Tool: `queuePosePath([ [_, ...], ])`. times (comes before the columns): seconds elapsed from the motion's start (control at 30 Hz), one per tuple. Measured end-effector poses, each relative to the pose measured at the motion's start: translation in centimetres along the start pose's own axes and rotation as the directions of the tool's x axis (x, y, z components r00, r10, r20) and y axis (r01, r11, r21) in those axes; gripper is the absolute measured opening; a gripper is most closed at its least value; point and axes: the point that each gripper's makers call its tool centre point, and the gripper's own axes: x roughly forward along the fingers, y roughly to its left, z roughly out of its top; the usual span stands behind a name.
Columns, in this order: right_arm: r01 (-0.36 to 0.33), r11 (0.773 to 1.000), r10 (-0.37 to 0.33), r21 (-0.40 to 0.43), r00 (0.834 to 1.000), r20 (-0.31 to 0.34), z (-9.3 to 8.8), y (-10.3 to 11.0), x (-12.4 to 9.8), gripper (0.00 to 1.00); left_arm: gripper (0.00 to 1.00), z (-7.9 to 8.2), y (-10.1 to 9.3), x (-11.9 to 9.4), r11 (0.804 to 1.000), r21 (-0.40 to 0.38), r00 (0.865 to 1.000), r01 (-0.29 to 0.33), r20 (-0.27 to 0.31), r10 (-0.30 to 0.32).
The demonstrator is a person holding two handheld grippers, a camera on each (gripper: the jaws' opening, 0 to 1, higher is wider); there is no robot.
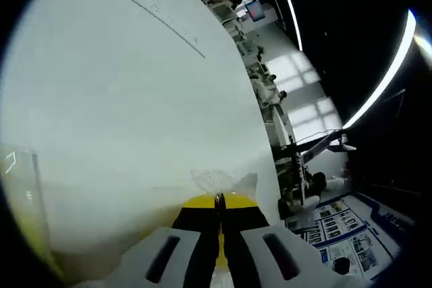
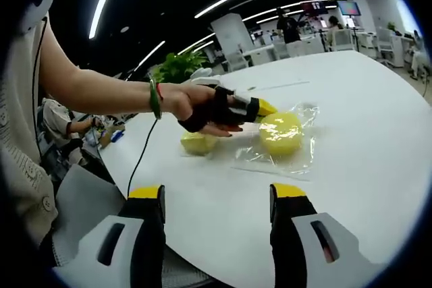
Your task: Compare the silicone blocks by pressing each to a similar depth, holding the contact briefly, and releasing to observe deformation and rebound differences across the visible hardness samples.
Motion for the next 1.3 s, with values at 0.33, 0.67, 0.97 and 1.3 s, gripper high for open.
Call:
queuePosePath([
  [0.33, -0.009, 1.000, 0.009, -0.019, 1.000, 0.013, 0.5, 0.7, 0.1, 0.57, 0.00, 0.3, -2.0, -1.4, 0.992, 0.121, 1.000, 0.021, -0.018, -0.019],
  [0.67, -0.010, 0.999, 0.010, -0.038, 1.000, -0.001, 0.5, 1.2, 0.0, 0.57, 0.00, -0.1, -4.9, -2.8, 0.952, 0.300, 0.998, 0.054, -0.026, -0.048],
  [0.97, -0.010, 0.997, 0.009, -0.079, 1.000, -0.010, 1.2, 2.0, -0.3, 0.57, 0.00, -1.5, -7.9, -5.3, 0.891, 0.441, 0.994, 0.110, -0.070, -0.088],
  [1.3, -0.002, 0.991, 0.003, -0.134, 1.000, 0.005, 2.8, 3.0, -0.8, 0.57, 0.00, -1.0, -9.5, -9.4, 0.828, 0.548, 0.993, 0.117, -0.059, -0.101],
])
